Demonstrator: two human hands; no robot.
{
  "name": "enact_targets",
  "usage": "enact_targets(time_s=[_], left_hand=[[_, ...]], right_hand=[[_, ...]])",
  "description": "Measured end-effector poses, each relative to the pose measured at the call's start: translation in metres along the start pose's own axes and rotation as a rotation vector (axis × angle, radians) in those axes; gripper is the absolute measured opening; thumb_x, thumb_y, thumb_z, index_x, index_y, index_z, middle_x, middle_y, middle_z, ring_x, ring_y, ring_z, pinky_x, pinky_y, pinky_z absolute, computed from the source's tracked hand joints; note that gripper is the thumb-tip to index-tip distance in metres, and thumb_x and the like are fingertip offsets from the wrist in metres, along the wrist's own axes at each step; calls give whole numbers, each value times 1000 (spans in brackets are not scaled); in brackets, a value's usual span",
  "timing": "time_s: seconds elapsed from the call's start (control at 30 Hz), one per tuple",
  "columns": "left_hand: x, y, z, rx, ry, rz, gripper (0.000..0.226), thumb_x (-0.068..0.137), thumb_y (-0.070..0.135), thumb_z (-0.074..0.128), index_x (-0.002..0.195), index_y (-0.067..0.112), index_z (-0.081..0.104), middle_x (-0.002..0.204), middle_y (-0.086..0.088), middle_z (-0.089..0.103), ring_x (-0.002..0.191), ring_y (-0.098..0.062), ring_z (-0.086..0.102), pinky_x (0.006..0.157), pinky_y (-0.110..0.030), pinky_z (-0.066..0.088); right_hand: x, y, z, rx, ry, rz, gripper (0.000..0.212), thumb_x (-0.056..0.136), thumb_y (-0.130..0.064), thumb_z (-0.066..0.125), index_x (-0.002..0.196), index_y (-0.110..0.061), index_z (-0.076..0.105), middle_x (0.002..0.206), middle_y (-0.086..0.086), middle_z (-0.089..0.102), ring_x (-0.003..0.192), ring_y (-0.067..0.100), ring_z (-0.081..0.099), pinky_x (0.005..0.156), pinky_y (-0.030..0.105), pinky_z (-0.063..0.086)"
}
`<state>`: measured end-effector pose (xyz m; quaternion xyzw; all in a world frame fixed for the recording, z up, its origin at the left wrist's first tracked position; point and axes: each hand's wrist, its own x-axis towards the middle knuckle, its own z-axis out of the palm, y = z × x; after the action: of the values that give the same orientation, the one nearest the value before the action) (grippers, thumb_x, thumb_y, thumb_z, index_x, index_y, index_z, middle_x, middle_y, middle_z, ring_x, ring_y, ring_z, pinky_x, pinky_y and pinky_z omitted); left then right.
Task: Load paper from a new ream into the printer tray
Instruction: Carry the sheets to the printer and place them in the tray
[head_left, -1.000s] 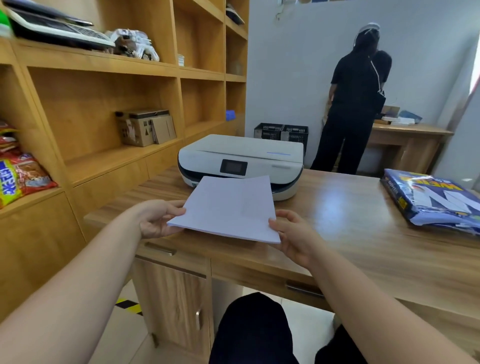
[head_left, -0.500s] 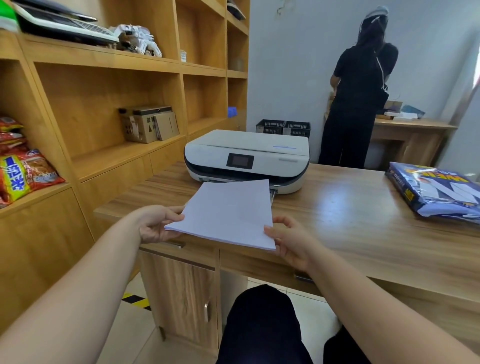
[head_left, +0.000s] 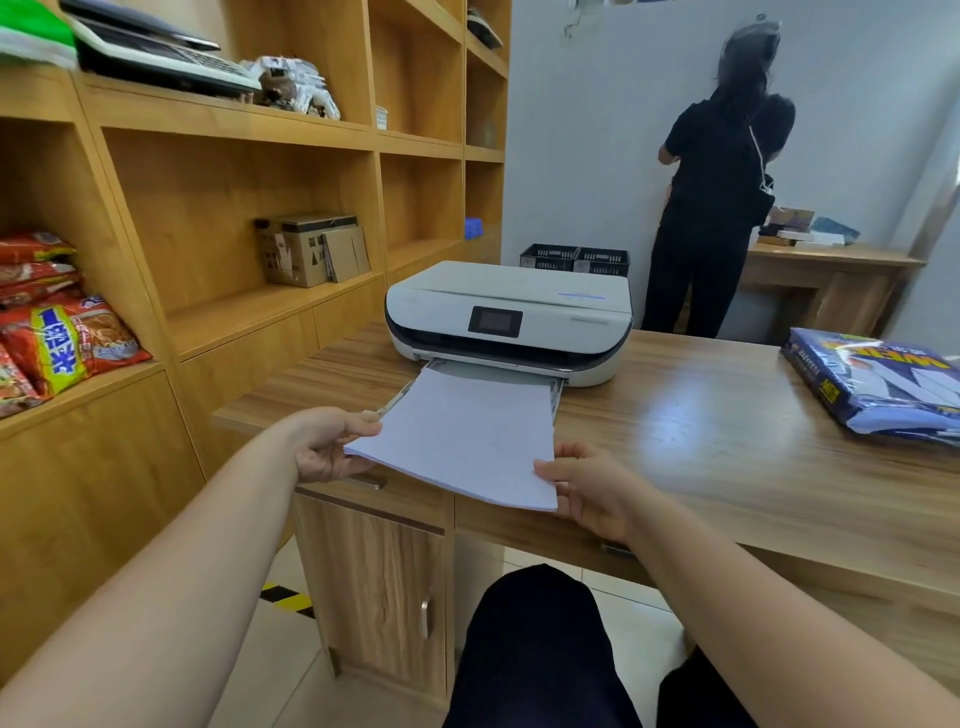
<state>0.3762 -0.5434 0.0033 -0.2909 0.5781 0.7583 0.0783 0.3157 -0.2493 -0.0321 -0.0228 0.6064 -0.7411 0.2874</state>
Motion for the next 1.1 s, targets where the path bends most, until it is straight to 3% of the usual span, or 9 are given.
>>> enact_targets(time_s=[0.2, 0.37, 0.53, 0.73, 0.9, 1.1], left_hand=[[-6, 1, -2, 15, -19, -13, 25, 92, 5, 59, 117, -2, 57, 90, -23, 74, 75, -31, 74, 36, -28, 53], [-5, -3, -8, 30, 15, -17, 31, 91, 4, 59, 121, -5, 56, 84, -22, 74, 66, -30, 73, 41, -30, 57], [-12, 1, -13, 6, 4, -14, 27, 93, 7, 58, 117, -4, 58, 83, -21, 74, 66, -29, 73, 40, -26, 56], [-13, 5, -22, -23, 12, 2, 30, 89, 9, 64, 117, -2, 62, 92, -19, 74, 75, -26, 74, 59, -25, 55], [-16, 7, -25, -31, 32, 24, 28, 89, 9, 65, 114, -3, 60, 83, -19, 74, 68, -25, 74, 53, -25, 56], [-19, 10, -28, -21, 59, 54, 31, 88, 6, 65, 117, -3, 59, 91, -18, 71, 64, -23, 73, 42, -26, 56]], right_hand=[[-3, -1, 5, -36, -5, 16, 37, 90, 5, 60, 125, 3, 47, 112, 23, 67, 80, 27, 73, 55, 29, 59], [-12, -6, 10, -76, -28, 51, 38, 91, 1, 60, 126, 1, 46, 116, 22, 66, 84, 28, 72, 51, 26, 58], [-19, -7, 20, -56, -65, 80, 36, 91, 3, 58, 125, 2, 45, 113, 24, 67, 75, 26, 75, 51, 26, 58], [-23, -4, 31, -2, -103, 89, 30, 93, 4, 56, 122, 5, 49, 107, 21, 70, 78, 26, 75, 54, 27, 58], [-27, -4, 37, 50, -98, 68, 27, 92, 4, 57, 118, 3, 50, 106, 22, 71, 83, 28, 74, 56, 27, 59], [-30, -6, 41, 57, -93, 66, 30, 91, 3, 59, 119, 3, 49, 108, 22, 70, 88, 29, 74, 59, 29, 60]])
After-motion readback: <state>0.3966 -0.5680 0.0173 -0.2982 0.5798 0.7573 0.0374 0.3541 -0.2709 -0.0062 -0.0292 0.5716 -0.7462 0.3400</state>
